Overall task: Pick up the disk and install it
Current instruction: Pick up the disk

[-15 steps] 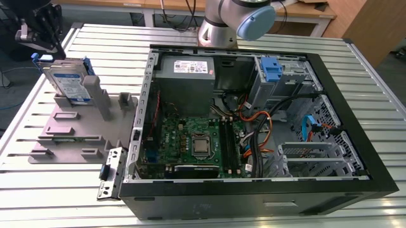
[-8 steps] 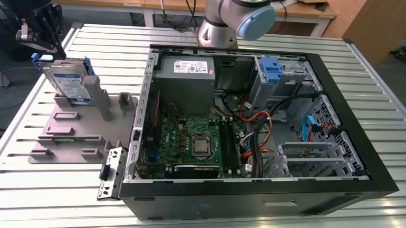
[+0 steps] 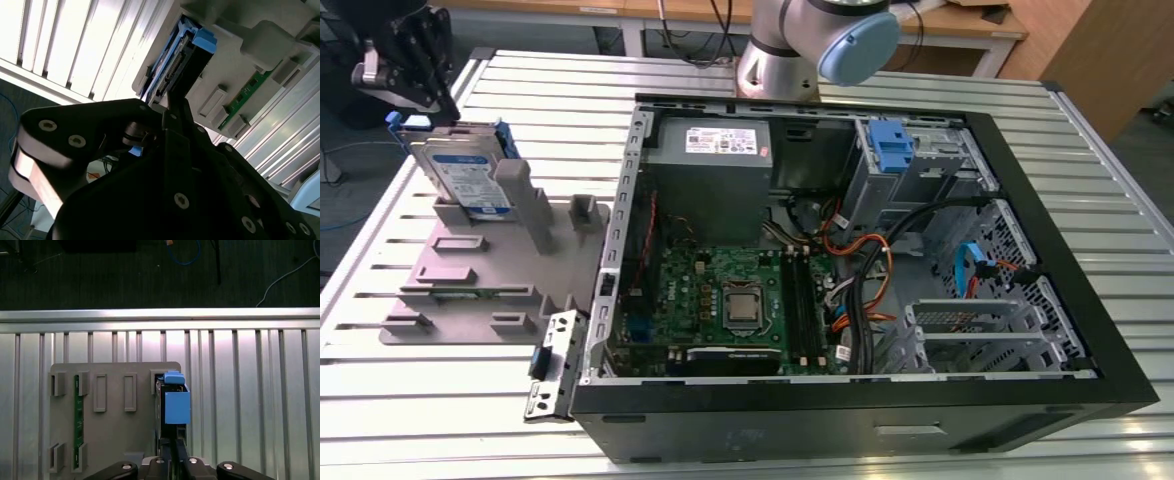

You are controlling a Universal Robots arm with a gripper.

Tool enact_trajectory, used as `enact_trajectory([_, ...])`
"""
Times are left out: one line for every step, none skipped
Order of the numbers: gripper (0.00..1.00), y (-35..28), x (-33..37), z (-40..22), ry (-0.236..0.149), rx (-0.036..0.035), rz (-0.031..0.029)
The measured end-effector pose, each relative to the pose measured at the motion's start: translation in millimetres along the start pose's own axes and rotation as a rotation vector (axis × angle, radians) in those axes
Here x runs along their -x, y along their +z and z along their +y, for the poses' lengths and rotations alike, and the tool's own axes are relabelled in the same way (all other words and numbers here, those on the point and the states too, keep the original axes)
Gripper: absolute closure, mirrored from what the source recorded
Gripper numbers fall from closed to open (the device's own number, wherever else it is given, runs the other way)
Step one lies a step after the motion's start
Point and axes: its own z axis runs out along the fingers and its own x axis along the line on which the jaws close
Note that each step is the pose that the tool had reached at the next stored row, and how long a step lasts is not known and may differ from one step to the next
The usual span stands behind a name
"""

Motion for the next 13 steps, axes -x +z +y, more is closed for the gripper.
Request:
enact_trajectory([0.77, 0.0, 0.0, 0.0, 0.000, 0.0000, 0.0001])
enact_trajectory([0.77, 0.0, 0.0, 0.0, 0.000, 0.0000, 0.0000])
enact_trajectory([0.71, 0.0, 0.0, 0.0, 0.000, 0.0000, 0.0000])
enact_trajectory([0.65, 0.1, 0.0, 0.0, 0.000, -0.0001, 0.0000])
enact_trajectory([0.65, 0.1, 0.0, 0.0, 0.000, 0.0000, 0.0000])
enact_trajectory([0.59, 0.1, 0.0, 0.0, 0.000, 0.0000, 0.0000])
enact_trajectory([0.59, 0.0, 0.0, 0.0, 0.000, 0.0000, 0.0000])
enact_trajectory([0.53, 0.1, 0.0, 0.0, 0.000, 0.0000, 0.0000])
enact_trajectory([0.47, 0.1, 0.0, 0.0, 0.000, 0.0000, 0.0000])
enact_trajectory([0.47, 0.1, 0.0, 0.0, 0.000, 0.0000, 0.0000])
enact_trajectory([0.42, 0.1, 0.0, 0.0, 0.000, -0.0001, 0.0000])
enact_trajectory([0.42, 0.1, 0.0, 0.0, 0.000, 0.0000, 0.0000])
enact_trajectory([0.35, 0.1, 0.0, 0.0, 0.000, 0.0000, 0.0000])
